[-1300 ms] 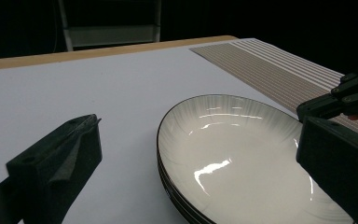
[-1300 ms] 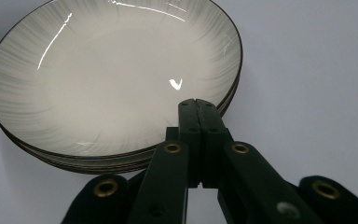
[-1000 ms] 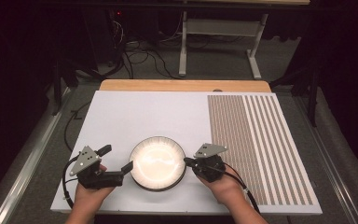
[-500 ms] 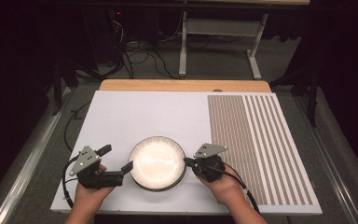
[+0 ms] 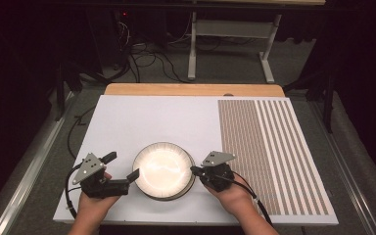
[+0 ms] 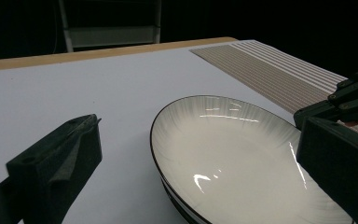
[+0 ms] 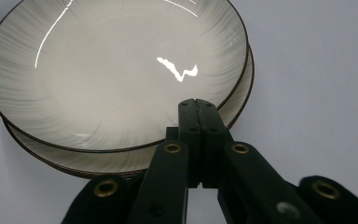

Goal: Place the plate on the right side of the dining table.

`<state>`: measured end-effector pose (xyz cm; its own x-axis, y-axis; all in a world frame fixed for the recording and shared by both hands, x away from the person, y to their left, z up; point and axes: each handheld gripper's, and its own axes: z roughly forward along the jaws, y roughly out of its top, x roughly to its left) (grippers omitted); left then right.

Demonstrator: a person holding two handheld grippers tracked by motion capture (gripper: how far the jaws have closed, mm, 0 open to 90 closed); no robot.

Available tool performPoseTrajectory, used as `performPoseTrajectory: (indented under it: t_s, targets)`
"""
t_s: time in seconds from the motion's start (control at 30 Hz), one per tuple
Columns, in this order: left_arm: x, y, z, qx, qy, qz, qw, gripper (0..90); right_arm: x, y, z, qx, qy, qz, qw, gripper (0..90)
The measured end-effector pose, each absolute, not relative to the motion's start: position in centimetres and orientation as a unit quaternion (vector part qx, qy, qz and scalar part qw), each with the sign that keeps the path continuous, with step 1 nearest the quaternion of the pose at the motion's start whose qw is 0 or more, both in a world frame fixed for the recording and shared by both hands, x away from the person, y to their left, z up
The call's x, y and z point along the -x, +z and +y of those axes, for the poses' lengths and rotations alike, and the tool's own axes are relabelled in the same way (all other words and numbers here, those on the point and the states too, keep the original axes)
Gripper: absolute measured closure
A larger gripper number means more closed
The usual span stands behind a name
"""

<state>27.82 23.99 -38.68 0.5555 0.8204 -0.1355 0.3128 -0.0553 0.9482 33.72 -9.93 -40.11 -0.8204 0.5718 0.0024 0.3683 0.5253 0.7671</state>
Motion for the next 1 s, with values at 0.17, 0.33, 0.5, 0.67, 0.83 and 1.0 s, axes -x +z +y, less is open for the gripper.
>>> performPoseTrajectory:
  t_s: [0.17,0.33,0.5,0.67,0.83,1.0]
  targets:
    - [-27.8,-38.7,24.0,-0.689,0.229,0.411,0.551,0.5,-33.8,-40.2,-9.7,-0.270,0.403,0.865,0.126,90.0]
    - [-27.8,-38.6,24.2,-0.690,0.230,0.411,0.550,0.5,-33.8,-40.4,-9.1,-0.263,0.403,0.868,0.124,90.0]
    - [-27.8,-38.6,24.2,-0.690,0.230,0.411,0.550,0.5,-33.9,-40.4,-8.8,-0.261,0.402,0.869,0.123,90.0]
    - [-27.8,-38.7,24.2,-0.690,0.228,0.412,0.550,0.5,-33.9,-40.6,-8.5,-0.258,0.398,0.872,0.121,90.0]
    - [-27.8,-38.7,24.2,-0.690,0.228,0.412,0.550,0.5,-33.9,-40.6,-8.5,-0.260,0.398,0.872,0.120,90.0]
    - [-27.9,-38.8,24.2,-0.690,0.226,0.413,0.549,0.5,-33.9,-40.6,-8.5,-0.261,0.398,0.872,0.118,90.0]
